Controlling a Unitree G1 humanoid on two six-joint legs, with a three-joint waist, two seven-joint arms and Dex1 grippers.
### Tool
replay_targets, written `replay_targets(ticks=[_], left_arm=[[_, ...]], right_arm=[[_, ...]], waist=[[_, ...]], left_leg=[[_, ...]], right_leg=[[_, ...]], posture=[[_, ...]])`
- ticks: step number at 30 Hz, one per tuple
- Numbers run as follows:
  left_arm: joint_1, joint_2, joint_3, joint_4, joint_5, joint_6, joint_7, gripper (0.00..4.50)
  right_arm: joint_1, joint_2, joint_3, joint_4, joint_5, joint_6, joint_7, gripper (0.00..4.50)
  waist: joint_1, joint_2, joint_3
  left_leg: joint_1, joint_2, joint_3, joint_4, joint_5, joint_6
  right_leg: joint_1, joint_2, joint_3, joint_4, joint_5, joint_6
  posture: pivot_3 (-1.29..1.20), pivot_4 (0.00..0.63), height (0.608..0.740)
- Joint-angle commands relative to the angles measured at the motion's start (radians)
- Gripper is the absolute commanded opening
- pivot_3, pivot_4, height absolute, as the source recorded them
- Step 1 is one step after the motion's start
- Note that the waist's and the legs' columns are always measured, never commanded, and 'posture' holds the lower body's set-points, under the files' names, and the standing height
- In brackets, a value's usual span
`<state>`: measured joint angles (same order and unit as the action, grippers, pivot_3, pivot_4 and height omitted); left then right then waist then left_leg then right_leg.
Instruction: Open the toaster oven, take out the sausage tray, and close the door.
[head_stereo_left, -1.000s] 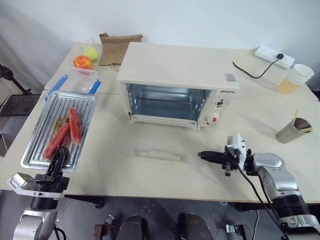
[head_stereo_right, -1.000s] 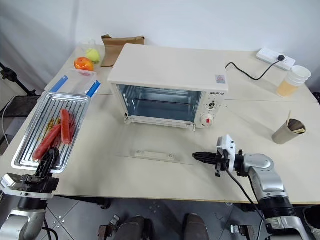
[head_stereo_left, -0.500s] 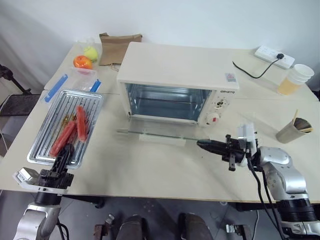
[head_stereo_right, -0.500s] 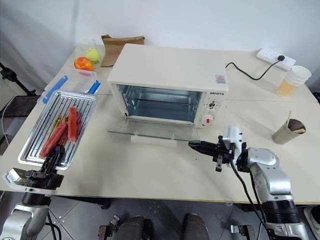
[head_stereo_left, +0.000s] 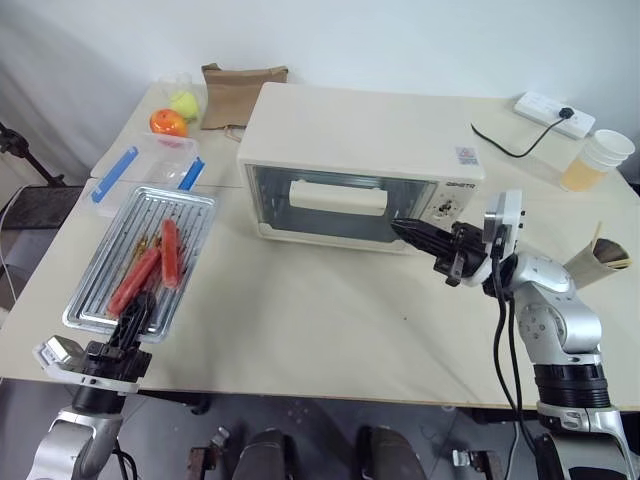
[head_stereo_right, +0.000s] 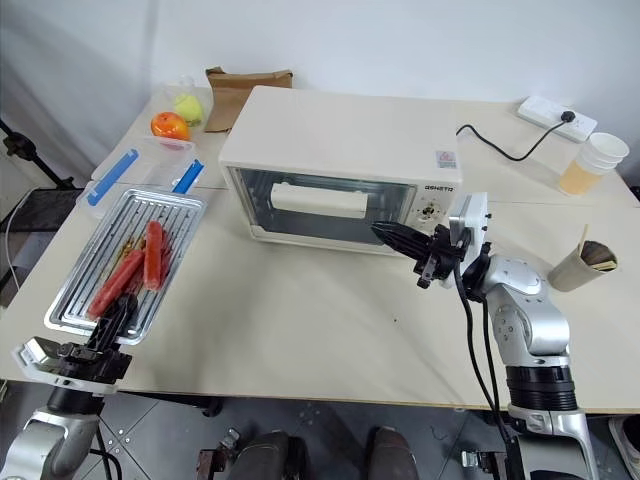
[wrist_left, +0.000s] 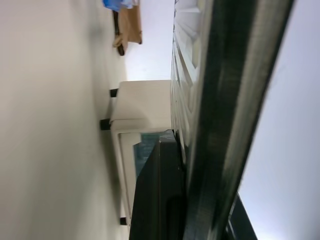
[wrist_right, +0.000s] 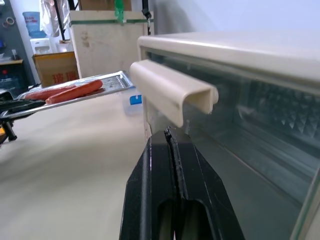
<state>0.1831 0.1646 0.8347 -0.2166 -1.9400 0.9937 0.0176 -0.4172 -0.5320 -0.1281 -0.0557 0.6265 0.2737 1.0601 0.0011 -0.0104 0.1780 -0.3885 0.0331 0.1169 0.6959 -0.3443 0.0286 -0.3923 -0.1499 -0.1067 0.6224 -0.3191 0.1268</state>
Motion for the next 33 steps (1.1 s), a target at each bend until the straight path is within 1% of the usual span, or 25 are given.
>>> replay_targets(ticks=[1,3,5,7,11,14,15,16,18,21,25,28,33], left_arm=[[0.019,0.050,0.013,0.005,-0.032,0.059,-0.080,0.00],[0.028,0.070,0.010,0.020,-0.032,0.078,-0.099,0.00],[0.047,0.119,0.000,0.054,-0.032,0.133,-0.152,0.00],[0.069,0.181,-0.024,0.094,-0.032,0.197,-0.209,0.00],[0.101,0.316,-0.106,0.175,-0.032,0.300,-0.297,0.00],[0.107,0.394,-0.178,0.205,-0.032,0.336,-0.333,0.00],[0.090,0.415,-0.210,0.216,-0.032,0.340,-0.331,0.00],[0.069,0.433,-0.240,0.227,-0.032,0.343,-0.329,0.00],[0.035,0.479,-0.313,0.236,-0.032,0.355,-0.321,0.00],[-0.021,0.520,-0.402,0.252,-0.032,0.361,-0.317,0.00],[-0.185,0.552,-0.567,0.308,-0.032,0.370,-0.266,0.00],[-0.346,0.548,-0.696,0.380,0.011,0.401,-0.238,0.00],[-0.462,0.535,-0.786,0.440,0.083,0.426,-0.231,0.00]], right_arm=[[0.038,-0.049,-0.048,-0.094,0.034,0.003,0.028,0.03],[0.059,-0.060,-0.062,-0.124,0.061,0.025,0.024,0.38],[0.116,-0.084,-0.083,-0.194,0.057,-0.010,0.051,0.85],[0.214,-0.124,-0.112,-0.285,0.056,-0.045,0.101,1.64],[0.372,-0.148,-0.186,-0.371,0.056,-0.130,0.156,2.91],[0.426,-0.090,-0.246,-0.378,0.111,-0.220,0.179,3.90],[0.455,-0.109,-0.261,-0.386,0.131,-0.190,0.180,4.29],[0.489,-0.144,-0.272,-0.397,0.158,-0.139,0.193,4.47],[0.527,-0.172,-0.289,-0.401,0.159,-0.129,0.206,4.47],[0.563,-0.188,-0.302,-0.395,0.149,-0.153,0.221,4.47],[0.616,-0.198,-0.332,-0.353,0.115,-0.188,0.251,4.47],[0.639,-0.207,-0.349,-0.325,0.087,-0.205,0.253,4.47],[0.654,-0.211,-0.356,-0.349,0.093,-0.199,0.233,4.47]], waist=[[-0.002,0.000,0.000],[-0.004,0.000,0.000],[-0.004,0.000,0.000],[-0.003,0.000,0.000],[0.001,0.000,0.000],[-0.003,0.000,0.000],[-0.003,0.000,0.000],[-0.003,0.001,0.001],[0.001,0.002,0.001],[-0.001,0.003,0.001],[0.002,0.003,0.001],[0.015,0.003,0.001],[0.014,0.003,0.001]], left_leg=[[0.000,0.000,0.000,0.000,0.000,0.001],[0.000,-0.001,0.001,-0.001,0.000,0.001],[0.001,0.000,0.001,-0.002,0.000,0.001],[0.001,0.001,0.001,-0.003,0.000,0.000],[0.002,0.000,0.000,-0.007,0.000,0.000],[0.002,0.000,0.001,-0.007,0.000,0.000],[0.002,0.000,0.001,-0.007,0.000,0.000],[0.003,0.000,0.001,-0.007,0.000,0.000],[0.003,-0.001,0.001,-0.007,0.000,0.000],[0.004,-0.001,0.000,-0.008,0.000,-0.001],[0.005,-0.001,0.000,-0.010,0.001,-0.003],[0.005,-0.002,0.000,-0.011,0.002,-0.002],[0.006,-0.002,0.003,-0.011,0.003,-0.001]], right_leg=[[0.000,0.000,0.000,0.000,0.000,0.000],[0.000,0.000,0.000,-0.001,0.000,0.000],[0.000,0.000,0.000,-0.001,0.000,0.000],[0.000,0.001,-0.001,-0.001,0.000,0.000],[-0.001,0.001,-0.001,-0.002,0.000,0.000],[0.000,0.001,0.000,-0.003,0.000,0.000],[0.000,0.001,0.000,-0.004,0.000,0.000],[0.001,0.000,0.001,-0.004,0.000,0.000],[0.000,-0.001,0.002,-0.004,0.000,0.000],[0.000,-0.002,0.005,-0.004,0.000,-0.001],[0.000,-0.002,0.005,-0.004,0.000,-0.001],[0.000,-0.001,0.003,-0.002,0.000,0.000],[0.000,0.000,0.003,-0.001,0.000,0.001]], posture=[[0.00,0.150,0.740],[0.00,0.150,0.740],[0.00,0.150,0.740],[0.00,0.150,0.740],[0.00,0.150,0.740],[0.00,0.150,0.740],[0.00,0.150,0.740],[0.00,0.150,0.740],[0.00,0.150,0.740],[0.00,0.150,0.740],[0.00,0.150,0.740],[0.00,0.150,0.740],[0.00,0.150,0.740]])
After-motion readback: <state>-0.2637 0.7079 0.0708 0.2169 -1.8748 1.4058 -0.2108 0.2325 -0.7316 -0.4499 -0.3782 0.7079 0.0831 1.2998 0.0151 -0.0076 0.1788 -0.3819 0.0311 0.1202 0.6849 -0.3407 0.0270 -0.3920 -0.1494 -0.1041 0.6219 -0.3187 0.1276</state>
